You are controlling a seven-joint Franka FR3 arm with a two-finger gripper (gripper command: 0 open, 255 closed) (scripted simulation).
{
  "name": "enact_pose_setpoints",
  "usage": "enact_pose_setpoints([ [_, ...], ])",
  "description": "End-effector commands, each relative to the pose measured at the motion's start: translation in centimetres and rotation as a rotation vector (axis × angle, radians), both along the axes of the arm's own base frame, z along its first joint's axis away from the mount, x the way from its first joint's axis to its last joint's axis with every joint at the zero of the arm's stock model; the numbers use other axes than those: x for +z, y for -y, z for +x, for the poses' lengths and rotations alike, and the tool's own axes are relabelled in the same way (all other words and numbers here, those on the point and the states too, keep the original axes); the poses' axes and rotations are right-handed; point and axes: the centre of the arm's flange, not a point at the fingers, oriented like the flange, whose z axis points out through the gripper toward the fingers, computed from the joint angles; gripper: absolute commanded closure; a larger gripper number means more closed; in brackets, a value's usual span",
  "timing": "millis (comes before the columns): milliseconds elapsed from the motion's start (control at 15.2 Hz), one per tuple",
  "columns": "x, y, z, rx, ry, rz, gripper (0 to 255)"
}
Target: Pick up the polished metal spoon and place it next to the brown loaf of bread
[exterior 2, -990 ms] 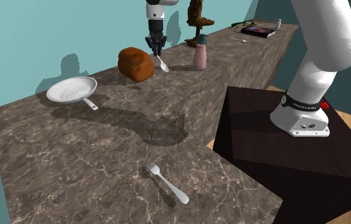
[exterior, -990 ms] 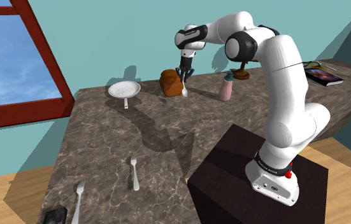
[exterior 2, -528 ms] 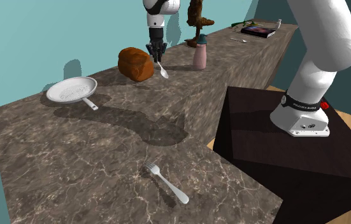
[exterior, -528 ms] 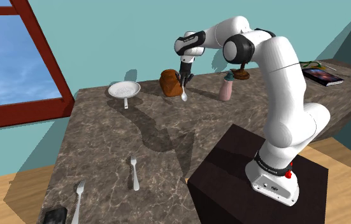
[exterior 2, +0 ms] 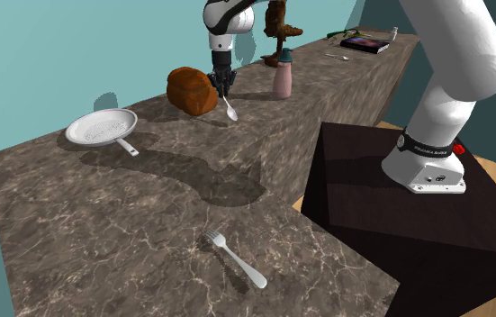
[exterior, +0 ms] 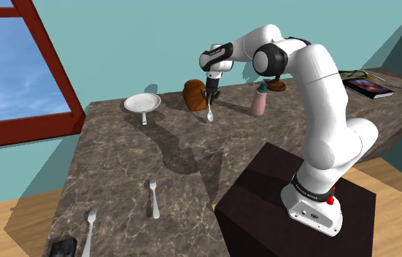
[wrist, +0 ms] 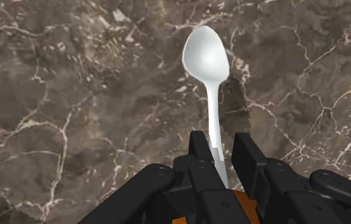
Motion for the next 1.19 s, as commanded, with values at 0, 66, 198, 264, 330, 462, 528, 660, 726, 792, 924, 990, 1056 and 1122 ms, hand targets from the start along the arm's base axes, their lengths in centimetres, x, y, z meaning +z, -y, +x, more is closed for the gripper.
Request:
enact_pose_setpoints([
  [0,-1.3,0.0,0.0,0.000,0.001,0.000,255],
  [66,-1.8,0.0,0.0,0.000,0.001,0.000,255],
  [198,-2.8,0.0,0.0,0.000,0.001,0.000,255],
  [264,-3.4,0.0,0.0,0.000,0.001,0.000,255],
  [330,-3.9,0.0,0.0,0.000,0.001,0.000,255],
  [462,-4.9,0.0,0.0,0.000,0.001,0.000,255],
  [528,-5.5,0.0,0.0,0.000,0.001,0.000,255],
  [660,-6.5,0.0,0.0,0.000,0.001,0.000,255],
  [726,-7.1,0.0,0.0,0.000,0.001,0.000,255],
  [792,-7.6,0.0,0.0,0.000,0.001,0.000,255],
  [924,-8.6,0.0,0.0,0.000,0.001,0.000,255],
  [990,-8.6,0.0,0.0,0.000,0.001,0.000,255],
  [1056,-8.6,0.0,0.0,0.000,0.001,0.000,255],
  [1122,-8.6,0.0,0.0,0.000,0.001,0.000,255],
])
